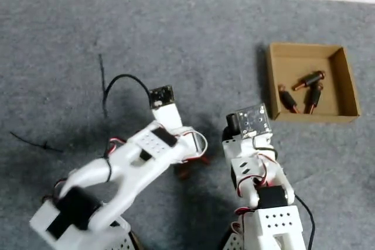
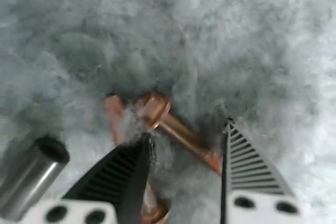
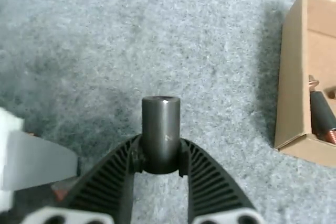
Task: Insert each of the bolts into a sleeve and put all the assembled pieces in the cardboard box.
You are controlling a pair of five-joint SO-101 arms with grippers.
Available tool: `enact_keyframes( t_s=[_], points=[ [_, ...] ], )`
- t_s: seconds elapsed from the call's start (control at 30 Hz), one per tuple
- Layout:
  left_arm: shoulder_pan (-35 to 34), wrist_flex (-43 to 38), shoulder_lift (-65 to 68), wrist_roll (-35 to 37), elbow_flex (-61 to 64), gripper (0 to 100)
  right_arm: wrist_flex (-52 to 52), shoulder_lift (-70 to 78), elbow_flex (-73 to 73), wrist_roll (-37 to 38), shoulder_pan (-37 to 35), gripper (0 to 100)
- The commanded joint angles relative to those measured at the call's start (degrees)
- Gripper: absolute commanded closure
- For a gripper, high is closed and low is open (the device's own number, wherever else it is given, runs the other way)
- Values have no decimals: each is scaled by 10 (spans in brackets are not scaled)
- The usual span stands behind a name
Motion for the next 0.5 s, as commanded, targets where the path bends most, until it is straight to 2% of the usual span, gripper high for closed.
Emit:
enact_keyframes(
  t_s=[0.0,0.3,0.37,0.47],
  points=[
    [-2,-1,65,6,-53,800,-17,-8,-5,2,7,995],
    [-2,27,72,6,-66,803,-17,-7,-5,2,7,995],
    [-3,27,72,6,-66,847,-17,-7,-5,2,7,995],
    [-21,26,72,6,-66,986,-17,-7,-5,2,7,995]
  ],
)
